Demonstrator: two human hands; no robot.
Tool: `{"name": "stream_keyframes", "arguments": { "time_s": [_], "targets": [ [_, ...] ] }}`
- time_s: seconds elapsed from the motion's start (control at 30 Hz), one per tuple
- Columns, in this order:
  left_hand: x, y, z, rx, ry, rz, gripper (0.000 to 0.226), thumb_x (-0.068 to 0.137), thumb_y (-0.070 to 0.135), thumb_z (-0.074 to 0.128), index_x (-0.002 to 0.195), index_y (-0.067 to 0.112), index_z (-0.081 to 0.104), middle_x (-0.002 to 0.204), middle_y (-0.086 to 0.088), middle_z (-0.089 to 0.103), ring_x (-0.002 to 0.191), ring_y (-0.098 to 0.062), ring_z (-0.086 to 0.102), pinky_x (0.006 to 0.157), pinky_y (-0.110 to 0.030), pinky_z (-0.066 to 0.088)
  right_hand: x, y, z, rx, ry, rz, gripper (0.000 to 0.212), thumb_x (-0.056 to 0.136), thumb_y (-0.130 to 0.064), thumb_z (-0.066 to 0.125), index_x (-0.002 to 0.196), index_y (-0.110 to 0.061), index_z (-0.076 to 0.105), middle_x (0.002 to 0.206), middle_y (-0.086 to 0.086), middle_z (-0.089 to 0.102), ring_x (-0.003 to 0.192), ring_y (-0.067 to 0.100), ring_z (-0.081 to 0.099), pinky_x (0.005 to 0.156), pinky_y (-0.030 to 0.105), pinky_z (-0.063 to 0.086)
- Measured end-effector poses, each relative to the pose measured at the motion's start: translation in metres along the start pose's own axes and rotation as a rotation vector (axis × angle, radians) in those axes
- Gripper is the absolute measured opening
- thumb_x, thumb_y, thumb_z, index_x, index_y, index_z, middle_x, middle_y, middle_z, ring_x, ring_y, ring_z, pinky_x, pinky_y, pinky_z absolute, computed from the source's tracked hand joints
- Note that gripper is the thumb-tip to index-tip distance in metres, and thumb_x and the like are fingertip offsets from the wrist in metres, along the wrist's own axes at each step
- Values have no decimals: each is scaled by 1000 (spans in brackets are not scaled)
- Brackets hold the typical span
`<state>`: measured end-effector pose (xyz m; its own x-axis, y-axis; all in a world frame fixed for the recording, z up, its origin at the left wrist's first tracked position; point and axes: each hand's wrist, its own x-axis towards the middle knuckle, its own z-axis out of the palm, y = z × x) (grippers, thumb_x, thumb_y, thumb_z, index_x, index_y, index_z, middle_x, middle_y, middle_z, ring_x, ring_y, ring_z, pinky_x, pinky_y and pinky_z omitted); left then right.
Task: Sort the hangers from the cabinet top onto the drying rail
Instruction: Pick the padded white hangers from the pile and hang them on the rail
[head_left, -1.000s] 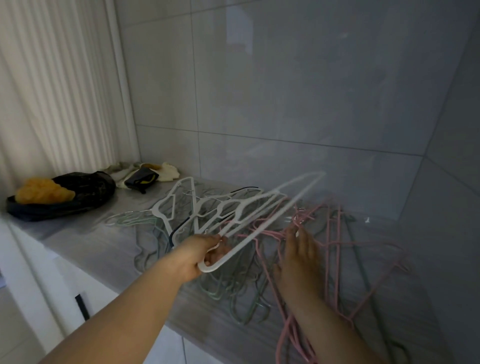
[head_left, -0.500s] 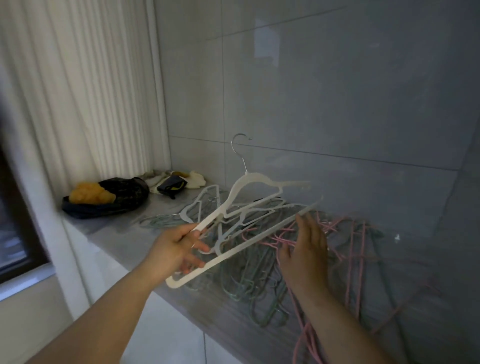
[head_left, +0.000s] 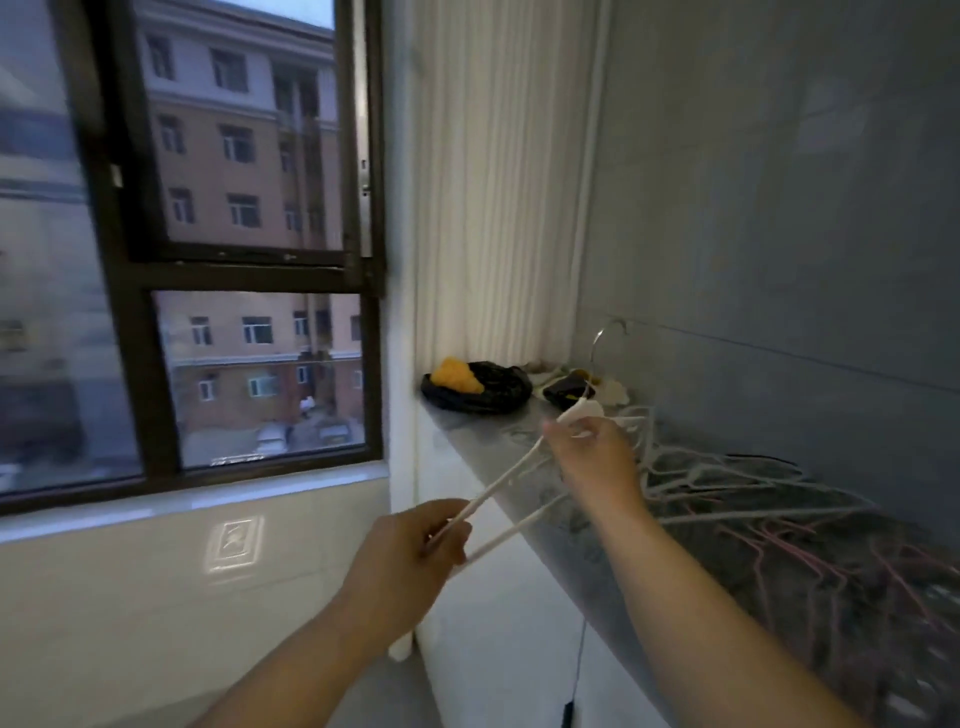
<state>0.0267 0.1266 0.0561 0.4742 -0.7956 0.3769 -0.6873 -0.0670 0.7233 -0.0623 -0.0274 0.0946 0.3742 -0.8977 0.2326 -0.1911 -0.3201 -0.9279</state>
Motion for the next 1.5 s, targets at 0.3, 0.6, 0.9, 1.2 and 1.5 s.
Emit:
{"name": "stream_keyframes", "arguments": {
  "time_s": [0.3,0.6,0.9,1.2,1.5],
  "targets": [
    [-108,-24,-63,26,172,-219,33,89,18,53,82,50,50,70,14,60,66,-12,59,76,-33,55,-84,-44,91,178,-408,75,23,89,-8,53,72,-15,39,60,3,61,25,3,49,30,13,38],
    [-194,-12,-129,314,269,-337,16,90,17,46,88,22,61,74,1,66,54,-13,61,57,-15,47,-204,-86,144,249,-640,-16,15,88,-16,59,81,-16,46,59,0,60,30,4,55,34,14,45],
    [-387,-1,-227,272,380,-623,26,93,17,45,70,25,54,46,9,57,33,-1,51,39,-9,38,-383,-122,188,285,-983,-60,24,89,-24,57,67,-14,58,61,0,61,33,3,53,36,15,43],
    [-561,12,-306,322,556,-873,25,92,18,46,70,20,58,53,6,59,38,-3,54,44,-18,45,-568,-168,258,264,-1277,-78,29,89,-25,55,62,-16,53,58,-1,59,28,2,51,32,12,39],
    [-596,-2,-395,328,830,-857,27,90,13,48,67,25,56,53,3,60,32,-3,51,39,-17,40,-597,-228,314,200,-1251,-349,11,92,-23,50,87,-16,56,65,-4,59,48,9,53,45,14,41]
  ]
}}
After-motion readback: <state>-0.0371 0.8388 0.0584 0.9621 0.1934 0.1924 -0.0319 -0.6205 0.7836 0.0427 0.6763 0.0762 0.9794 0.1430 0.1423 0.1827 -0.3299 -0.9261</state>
